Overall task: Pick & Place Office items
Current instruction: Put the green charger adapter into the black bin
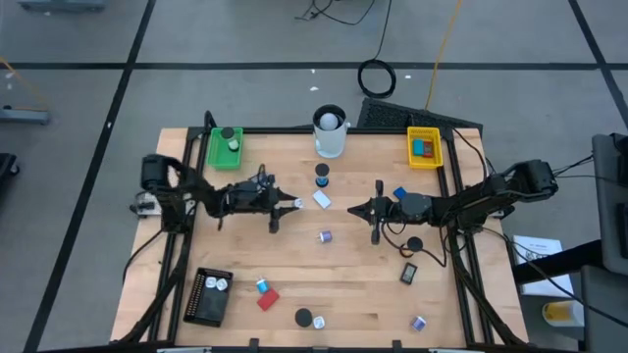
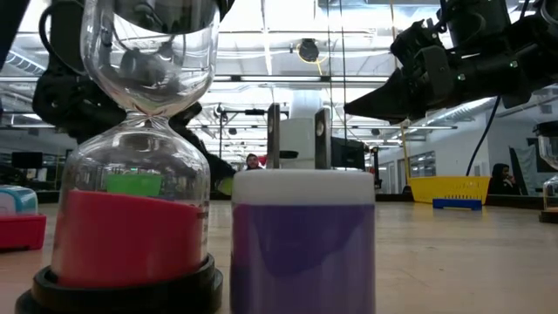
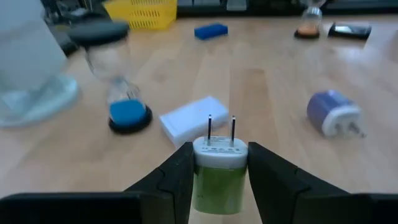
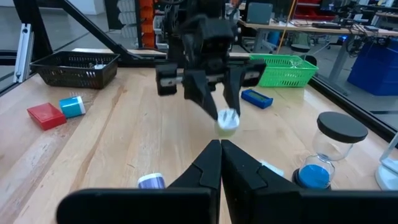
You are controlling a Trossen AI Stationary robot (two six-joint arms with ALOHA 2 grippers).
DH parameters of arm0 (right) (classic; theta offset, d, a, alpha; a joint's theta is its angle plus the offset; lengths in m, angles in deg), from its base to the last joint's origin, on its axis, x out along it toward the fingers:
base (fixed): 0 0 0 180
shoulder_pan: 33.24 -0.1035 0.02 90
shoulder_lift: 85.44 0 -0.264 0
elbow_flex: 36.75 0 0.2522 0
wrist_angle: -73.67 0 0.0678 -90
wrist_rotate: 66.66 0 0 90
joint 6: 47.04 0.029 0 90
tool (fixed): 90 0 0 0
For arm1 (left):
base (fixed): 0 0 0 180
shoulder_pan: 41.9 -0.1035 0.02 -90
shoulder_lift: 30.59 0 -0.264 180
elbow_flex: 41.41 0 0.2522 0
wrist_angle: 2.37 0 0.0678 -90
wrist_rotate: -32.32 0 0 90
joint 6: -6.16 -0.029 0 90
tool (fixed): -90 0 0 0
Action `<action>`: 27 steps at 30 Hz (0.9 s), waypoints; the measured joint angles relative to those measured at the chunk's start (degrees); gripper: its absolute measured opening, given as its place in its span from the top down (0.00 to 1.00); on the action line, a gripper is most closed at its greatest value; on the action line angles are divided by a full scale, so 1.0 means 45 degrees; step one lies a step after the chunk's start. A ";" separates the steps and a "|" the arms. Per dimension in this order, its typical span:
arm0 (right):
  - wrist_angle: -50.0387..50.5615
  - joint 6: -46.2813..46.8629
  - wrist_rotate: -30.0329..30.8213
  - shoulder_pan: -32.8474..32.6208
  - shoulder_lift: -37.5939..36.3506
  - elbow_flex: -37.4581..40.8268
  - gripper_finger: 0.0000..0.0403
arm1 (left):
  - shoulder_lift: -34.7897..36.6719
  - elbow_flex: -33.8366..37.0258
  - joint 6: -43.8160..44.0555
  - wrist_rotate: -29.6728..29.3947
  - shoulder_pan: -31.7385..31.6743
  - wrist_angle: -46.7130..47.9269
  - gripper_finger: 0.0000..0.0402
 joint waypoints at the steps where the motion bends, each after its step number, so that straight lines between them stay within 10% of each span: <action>1: 0.0013 0.0001 0.0003 0.0000 -0.0001 0.0000 1.00 | -0.0252 -0.0020 0.0021 0.0005 0.0004 -0.0181 0.66; 27: 0.0002 0.0000 0.0000 0.0000 0.0000 0.0000 1.00 | -0.1037 -0.0410 -0.0090 0.0164 0.0117 0.0314 0.56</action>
